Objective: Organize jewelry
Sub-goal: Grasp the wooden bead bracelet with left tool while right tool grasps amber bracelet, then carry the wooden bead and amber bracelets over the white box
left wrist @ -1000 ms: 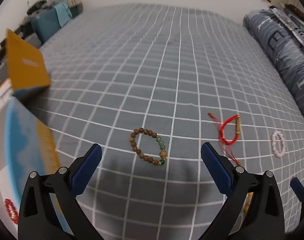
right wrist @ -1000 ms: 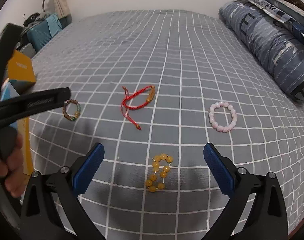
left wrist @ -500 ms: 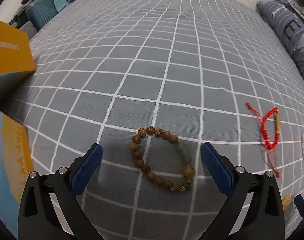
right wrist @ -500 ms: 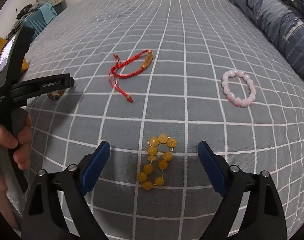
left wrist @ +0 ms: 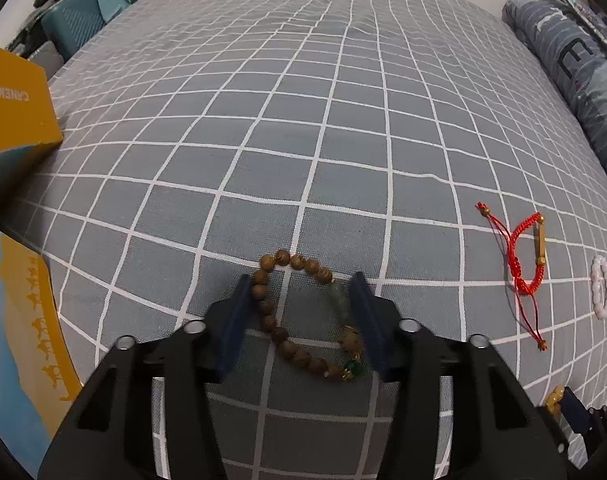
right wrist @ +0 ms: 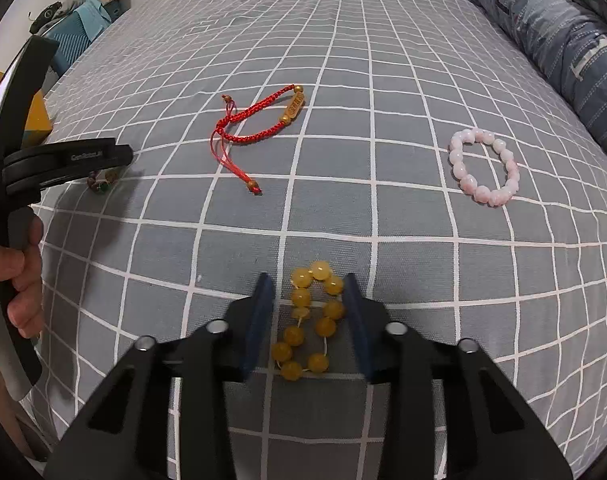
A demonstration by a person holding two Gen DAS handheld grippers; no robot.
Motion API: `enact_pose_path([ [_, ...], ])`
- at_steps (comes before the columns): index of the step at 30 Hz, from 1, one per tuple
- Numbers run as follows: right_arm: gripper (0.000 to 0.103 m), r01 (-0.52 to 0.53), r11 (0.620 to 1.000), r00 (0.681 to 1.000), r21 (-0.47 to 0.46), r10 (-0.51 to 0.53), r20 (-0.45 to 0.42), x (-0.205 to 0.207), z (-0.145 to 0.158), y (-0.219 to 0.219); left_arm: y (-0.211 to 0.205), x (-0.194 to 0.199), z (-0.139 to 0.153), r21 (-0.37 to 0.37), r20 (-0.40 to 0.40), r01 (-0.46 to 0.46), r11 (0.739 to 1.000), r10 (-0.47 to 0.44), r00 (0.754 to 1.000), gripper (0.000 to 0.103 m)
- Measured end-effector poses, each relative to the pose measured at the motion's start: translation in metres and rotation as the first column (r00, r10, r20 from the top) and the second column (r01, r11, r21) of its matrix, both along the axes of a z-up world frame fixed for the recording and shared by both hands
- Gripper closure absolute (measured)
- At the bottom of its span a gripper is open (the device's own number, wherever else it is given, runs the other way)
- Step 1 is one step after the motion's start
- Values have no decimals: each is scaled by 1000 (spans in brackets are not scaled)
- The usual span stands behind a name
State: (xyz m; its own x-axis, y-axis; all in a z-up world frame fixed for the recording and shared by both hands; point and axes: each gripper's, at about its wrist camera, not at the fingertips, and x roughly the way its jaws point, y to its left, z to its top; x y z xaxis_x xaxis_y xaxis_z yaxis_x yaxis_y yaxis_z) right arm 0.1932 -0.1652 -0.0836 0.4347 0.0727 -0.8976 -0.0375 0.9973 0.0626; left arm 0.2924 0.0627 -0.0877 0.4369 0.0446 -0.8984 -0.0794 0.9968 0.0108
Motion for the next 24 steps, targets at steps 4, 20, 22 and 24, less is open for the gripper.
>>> enact_pose_path([
  [4,92,1,1000,1000,-1,-1,1,-1,0,-3,0,-2,3,-8,-12,19,1000,-19,1000,95],
  [20,94,15,1000,999,6,-16,32,-5,14,-1,-3,-12,25,5,46,10,1000,-10,999,96],
  [22,94,18,1000,999,10,-18,38,-7,17,-1,-6,-15,32,1,61,16,1000,-16,998,96],
  [24,94,16,1000,999,13,-16,46,-8,21,1,-8,-19,41,-5,77,25,1000,-24,997,96],
])
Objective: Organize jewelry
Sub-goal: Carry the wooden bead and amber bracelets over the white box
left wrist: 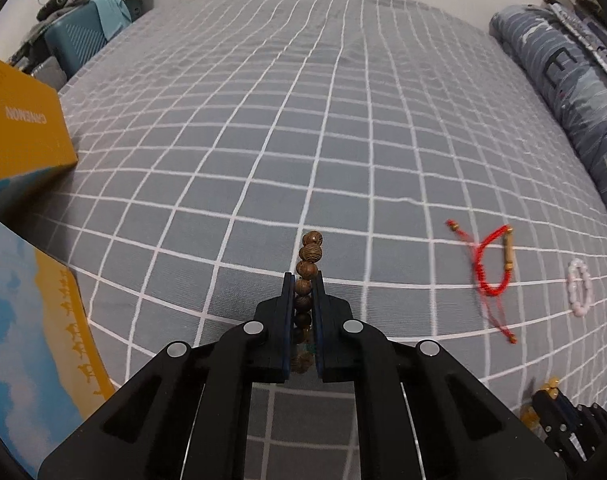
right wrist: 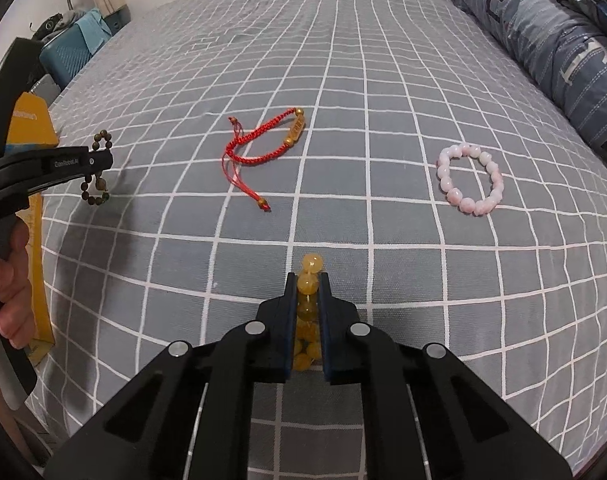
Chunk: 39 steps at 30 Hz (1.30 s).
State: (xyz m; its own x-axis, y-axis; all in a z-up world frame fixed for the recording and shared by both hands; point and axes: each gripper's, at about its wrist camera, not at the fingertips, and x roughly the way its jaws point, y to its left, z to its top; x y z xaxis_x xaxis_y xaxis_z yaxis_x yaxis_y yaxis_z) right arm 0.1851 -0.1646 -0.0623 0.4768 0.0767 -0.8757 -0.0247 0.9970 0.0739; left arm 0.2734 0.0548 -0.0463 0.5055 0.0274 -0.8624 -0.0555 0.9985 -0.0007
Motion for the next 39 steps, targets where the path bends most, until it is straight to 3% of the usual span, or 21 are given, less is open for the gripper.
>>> enact_pose_path([
  [9,94,-16,1000,999,2,16,41,-13,20,4,-13,-26,37,-4,70,25,1000,-25,997,96],
  [17,94,-21,1000,997,6,20,78,-27,37,7,-8,-40,45,21,89,18,1000,-20,996,96],
  [25,94,-31,999,994,8,30,107,-35,51,9,-1,-61,58,-6,105,11,1000,-10,994,96],
  [33,94,-61,998,990,15,59,130,-43,62,16,1,-78,60,36,105,-3,999,0,994,96],
  [39,94,-77,997,984,-4,77,161,-43,77,25,6,-91,79,35,138,-1,999,-4,990,96],
])
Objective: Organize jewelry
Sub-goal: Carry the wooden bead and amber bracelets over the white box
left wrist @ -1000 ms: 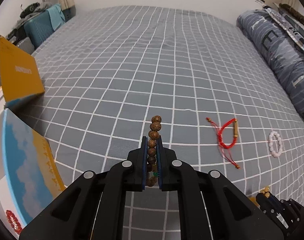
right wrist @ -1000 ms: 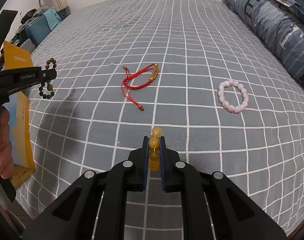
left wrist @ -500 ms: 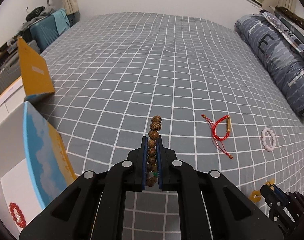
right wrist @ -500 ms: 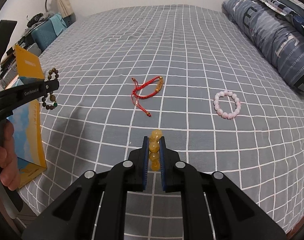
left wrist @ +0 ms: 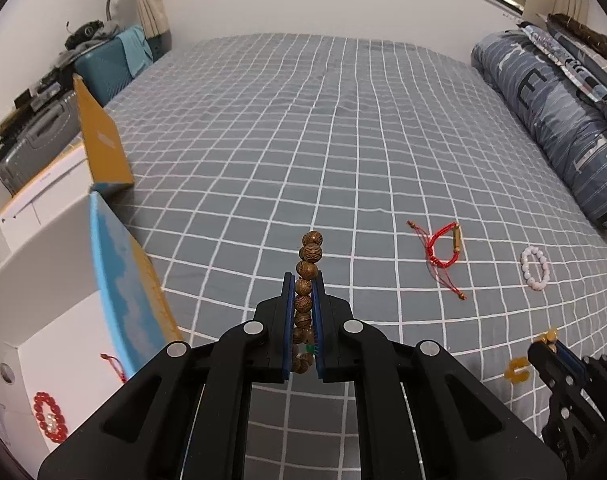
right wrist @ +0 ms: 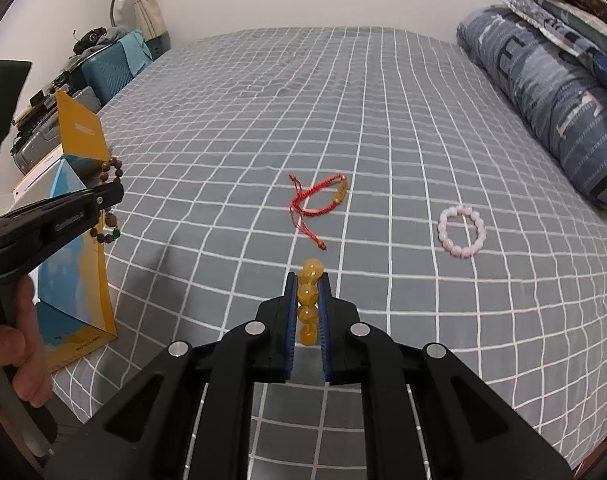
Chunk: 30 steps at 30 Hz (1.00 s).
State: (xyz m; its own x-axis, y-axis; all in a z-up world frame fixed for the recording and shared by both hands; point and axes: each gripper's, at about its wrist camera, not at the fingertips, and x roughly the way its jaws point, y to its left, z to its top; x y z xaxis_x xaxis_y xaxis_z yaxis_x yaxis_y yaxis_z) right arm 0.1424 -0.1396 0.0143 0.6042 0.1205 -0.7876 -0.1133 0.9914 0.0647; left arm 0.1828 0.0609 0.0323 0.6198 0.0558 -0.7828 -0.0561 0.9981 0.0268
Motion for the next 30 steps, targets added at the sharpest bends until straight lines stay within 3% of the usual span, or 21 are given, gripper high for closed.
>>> enact_pose_path([
  [15,94,-44,999,998,16,44,48,4,29,35,26,-40,49,-12,103,-41,999,42,994,95],
  [30,94,-150,988,983,36,146,110,3,60,112,95,-87,79,-10,168,-136,991,135,977,95],
])
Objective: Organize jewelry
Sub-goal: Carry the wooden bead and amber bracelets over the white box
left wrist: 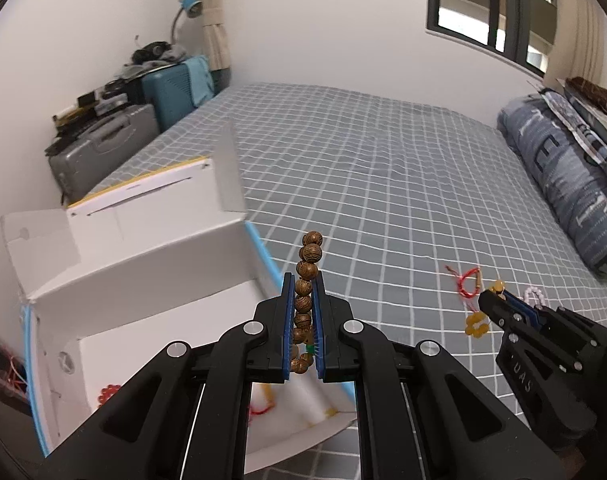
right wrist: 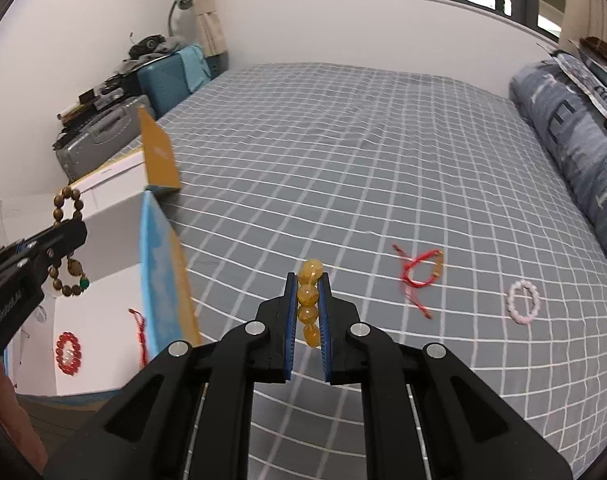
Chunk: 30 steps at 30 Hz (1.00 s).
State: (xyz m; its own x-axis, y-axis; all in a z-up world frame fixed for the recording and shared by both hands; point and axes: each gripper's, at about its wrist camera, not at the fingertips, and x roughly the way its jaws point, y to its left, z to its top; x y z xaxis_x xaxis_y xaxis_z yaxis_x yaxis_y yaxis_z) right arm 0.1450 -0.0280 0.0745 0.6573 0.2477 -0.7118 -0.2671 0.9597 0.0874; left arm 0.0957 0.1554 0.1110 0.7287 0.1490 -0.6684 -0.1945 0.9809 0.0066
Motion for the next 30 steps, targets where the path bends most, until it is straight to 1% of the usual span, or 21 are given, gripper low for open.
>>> enact_pose_path([
  [4,94,-13,1000,1000,16,13,5,0,8,18,22,-15,4,-6,14,-34,999,34,999,95],
  [8,94,-41,999,999,31,40,25,-6,18,40,44,-26,3,-15,11,-69,998,69,998,95],
  [18,94,-174,985,984,14,173,45,-31,32,109,103,-50,-13,-39,-26,-166,985,165,986,95],
  [24,94,-234,972,971,-7,234,39,-40,24,143,131,-63,-24,-68,-41,-215,974,212,976,95],
  [27,94,-265,964,964,-24,265,10,-40,9,162,143,-64,-33,-78,-64,-244,967,239,969,95],
  [30,94,-281,959,960,-32,280,-19,-38,-2,172,154,-64,-47,-97,-98,-270,958,261,960,95],
])
